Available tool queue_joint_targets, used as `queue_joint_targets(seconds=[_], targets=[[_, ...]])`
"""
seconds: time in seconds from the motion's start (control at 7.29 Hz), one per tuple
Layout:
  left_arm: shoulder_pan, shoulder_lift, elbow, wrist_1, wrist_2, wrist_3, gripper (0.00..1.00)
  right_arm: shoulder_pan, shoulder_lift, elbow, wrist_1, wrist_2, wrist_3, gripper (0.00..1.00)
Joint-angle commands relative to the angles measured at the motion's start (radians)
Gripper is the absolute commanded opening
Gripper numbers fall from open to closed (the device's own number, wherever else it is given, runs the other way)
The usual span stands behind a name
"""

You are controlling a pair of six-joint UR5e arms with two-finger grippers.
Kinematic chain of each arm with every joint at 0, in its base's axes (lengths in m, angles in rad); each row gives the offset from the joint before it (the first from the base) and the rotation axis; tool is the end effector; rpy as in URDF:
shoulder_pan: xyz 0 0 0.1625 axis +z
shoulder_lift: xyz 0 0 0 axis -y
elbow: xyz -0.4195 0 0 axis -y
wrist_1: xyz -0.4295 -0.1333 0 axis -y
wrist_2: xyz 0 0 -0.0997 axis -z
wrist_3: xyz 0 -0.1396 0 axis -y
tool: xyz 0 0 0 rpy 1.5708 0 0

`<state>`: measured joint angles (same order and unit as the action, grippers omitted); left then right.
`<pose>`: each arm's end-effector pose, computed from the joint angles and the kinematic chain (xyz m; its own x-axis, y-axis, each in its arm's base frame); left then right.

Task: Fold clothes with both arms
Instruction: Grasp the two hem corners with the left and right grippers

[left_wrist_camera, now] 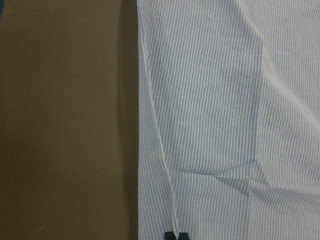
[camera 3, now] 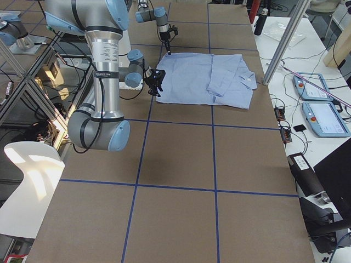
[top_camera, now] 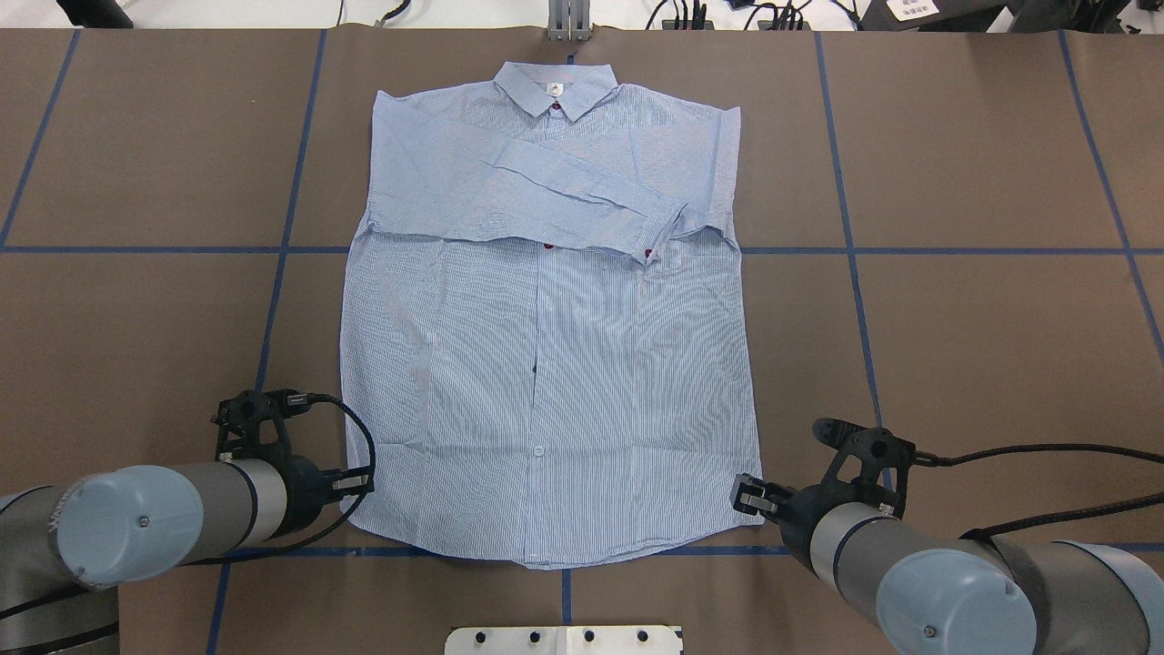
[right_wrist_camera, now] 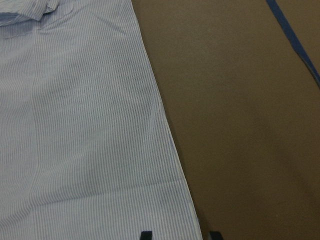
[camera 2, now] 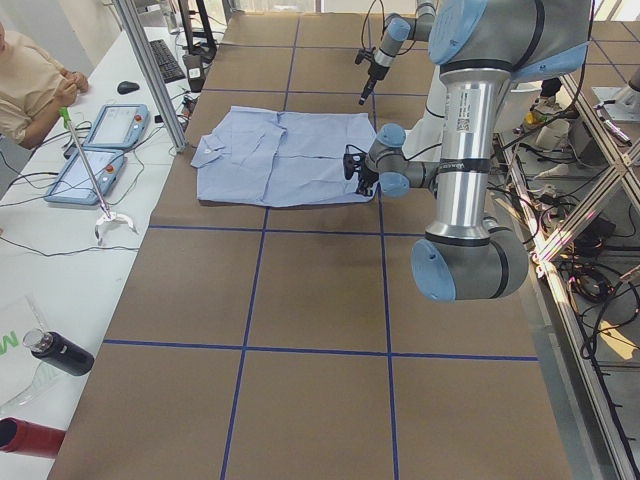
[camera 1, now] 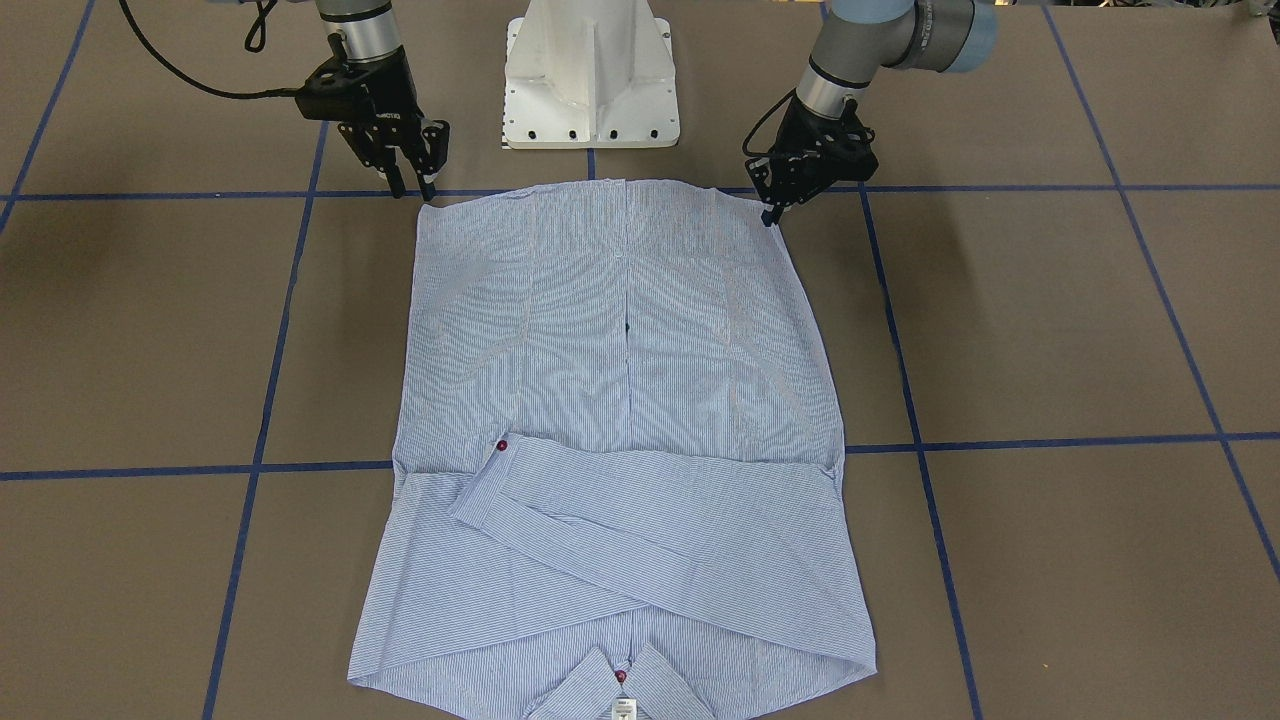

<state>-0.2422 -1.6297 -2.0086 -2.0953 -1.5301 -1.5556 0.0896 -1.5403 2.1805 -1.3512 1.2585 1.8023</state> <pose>0.5232 -0.2724 0.3644 0.5112 -0.1106 -0.8523 0.2656 0.9635 0.0342 -0.5051 -0.2223 0.3364 0.5599 0.2695 0.7835 -0.4577 0.8889 0.0213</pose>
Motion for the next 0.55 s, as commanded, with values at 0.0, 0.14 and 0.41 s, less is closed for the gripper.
queue_joint_targets(seconds=[0.0,0.14,0.41], targets=[[0.001,-0.001,0.001,0.000,0.004,0.003,0.00,-0.016,-0.008,-0.056,0.068,-0.036,0.018,0.36],[0.001,-0.002,0.001,0.000,0.004,0.003,0.00,-0.025,-0.008,-0.071,0.073,-0.039,0.020,0.37],[0.001,-0.002,0.001,0.003,0.005,0.003,0.00,-0.045,0.002,-0.099,0.075,-0.065,0.022,0.37]])
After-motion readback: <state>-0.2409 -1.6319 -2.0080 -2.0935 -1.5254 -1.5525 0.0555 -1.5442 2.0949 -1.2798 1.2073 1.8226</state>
